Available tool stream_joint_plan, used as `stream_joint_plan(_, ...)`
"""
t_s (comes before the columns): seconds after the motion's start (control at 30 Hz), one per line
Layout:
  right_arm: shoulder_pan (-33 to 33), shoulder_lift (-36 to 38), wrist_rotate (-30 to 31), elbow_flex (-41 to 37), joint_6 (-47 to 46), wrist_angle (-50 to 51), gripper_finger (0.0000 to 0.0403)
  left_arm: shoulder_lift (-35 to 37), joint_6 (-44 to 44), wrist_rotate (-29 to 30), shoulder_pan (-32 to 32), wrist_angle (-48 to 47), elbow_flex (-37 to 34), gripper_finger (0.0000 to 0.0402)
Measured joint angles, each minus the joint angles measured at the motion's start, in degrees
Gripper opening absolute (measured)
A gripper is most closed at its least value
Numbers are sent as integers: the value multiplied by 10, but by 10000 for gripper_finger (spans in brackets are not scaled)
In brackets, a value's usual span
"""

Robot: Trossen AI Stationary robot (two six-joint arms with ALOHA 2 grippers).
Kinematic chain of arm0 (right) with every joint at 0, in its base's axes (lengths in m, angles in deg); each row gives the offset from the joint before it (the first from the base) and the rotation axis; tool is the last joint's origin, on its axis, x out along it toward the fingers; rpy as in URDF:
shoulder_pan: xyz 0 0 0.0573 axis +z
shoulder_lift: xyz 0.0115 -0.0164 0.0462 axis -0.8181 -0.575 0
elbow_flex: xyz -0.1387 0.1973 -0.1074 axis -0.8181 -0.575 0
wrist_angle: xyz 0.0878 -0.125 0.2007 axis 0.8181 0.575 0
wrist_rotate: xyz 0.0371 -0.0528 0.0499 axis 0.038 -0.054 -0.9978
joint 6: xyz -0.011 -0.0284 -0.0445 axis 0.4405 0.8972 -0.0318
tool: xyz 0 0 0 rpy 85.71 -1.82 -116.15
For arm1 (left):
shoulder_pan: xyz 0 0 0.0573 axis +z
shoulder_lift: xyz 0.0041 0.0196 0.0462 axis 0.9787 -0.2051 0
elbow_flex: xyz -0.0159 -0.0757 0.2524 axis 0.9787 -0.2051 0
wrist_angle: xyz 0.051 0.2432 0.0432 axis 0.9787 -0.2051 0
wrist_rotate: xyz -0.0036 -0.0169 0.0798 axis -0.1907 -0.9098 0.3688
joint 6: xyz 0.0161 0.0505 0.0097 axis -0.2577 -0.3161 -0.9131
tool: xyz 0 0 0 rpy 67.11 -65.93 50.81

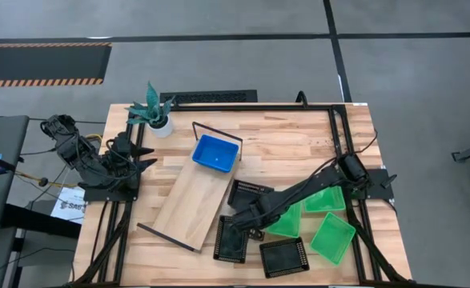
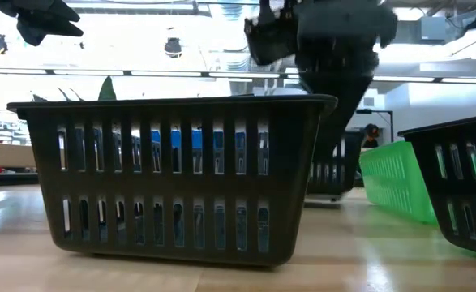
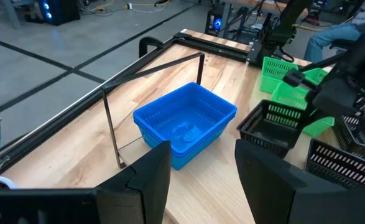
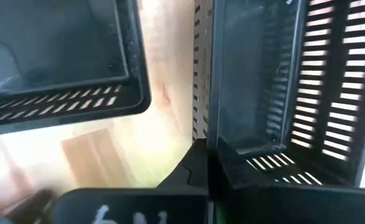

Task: Stack baskets on shelf by color
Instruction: Put the top black bin on the shelf

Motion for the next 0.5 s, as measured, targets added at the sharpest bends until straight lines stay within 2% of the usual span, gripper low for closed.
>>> stream_joint_plan(0.23,0,0,13,124,-1,117,8,0,0,3,0,0,0,169)
stream_joint_plan(0.4,-1,0,55,206,-1,111,5,0,0,11,0,0,0,169)
stream_joint_plan(0.5,-9,0,75,217,5,64,8,0,0,11,0,0,0,169)
